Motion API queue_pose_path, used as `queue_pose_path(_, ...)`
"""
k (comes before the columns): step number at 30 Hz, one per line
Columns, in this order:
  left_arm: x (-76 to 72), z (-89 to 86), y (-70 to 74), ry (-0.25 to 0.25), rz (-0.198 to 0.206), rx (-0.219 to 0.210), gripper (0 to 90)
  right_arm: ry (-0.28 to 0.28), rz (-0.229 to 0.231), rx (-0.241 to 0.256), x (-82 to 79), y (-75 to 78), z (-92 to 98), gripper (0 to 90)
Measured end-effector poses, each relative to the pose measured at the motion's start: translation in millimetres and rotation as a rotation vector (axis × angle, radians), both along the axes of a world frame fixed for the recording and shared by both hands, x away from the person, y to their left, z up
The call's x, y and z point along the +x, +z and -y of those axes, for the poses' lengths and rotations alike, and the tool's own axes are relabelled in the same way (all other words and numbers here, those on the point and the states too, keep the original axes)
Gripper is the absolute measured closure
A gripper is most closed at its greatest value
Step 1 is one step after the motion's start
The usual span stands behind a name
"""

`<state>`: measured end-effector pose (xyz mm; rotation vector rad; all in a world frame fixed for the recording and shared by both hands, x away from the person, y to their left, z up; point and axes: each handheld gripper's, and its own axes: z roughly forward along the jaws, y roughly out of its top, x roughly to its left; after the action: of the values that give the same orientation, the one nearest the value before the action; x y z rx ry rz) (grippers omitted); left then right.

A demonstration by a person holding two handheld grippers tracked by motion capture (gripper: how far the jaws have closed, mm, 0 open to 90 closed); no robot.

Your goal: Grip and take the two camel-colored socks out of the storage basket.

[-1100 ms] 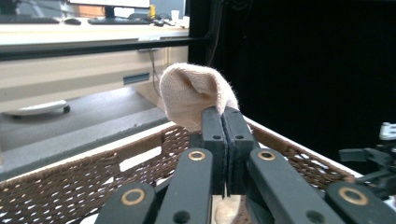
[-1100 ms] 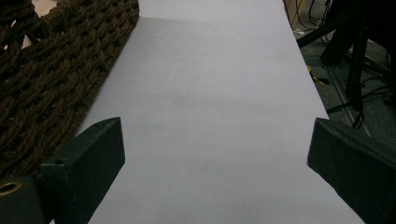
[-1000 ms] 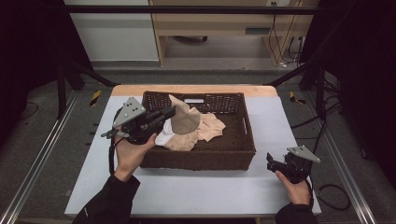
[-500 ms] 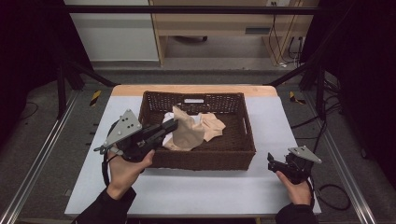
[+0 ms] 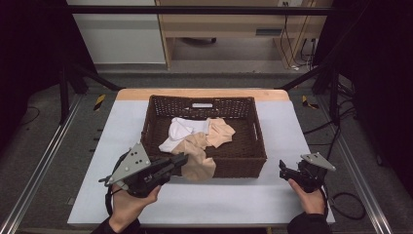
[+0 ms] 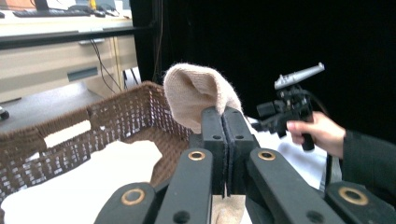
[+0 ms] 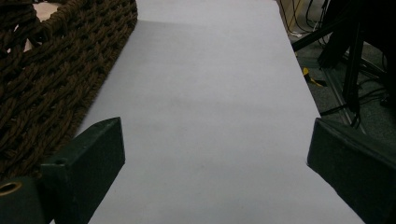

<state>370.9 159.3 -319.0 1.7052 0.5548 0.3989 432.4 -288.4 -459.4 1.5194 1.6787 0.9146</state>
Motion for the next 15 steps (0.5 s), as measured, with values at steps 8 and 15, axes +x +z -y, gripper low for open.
queue_pose_path(8,-6.2,-2.4,-33.2,-0.009,-0.059,0.055,88.7,-0.001,0.003,0.003,-0.4,0.4,0.4,4.5)
queue_pose_path(15,-3.7,-5.0,-68.5,0.006,-0.145,0.101,88.7,-0.001,0.001,0.006,-0.8,0.5,0.4,4.5)
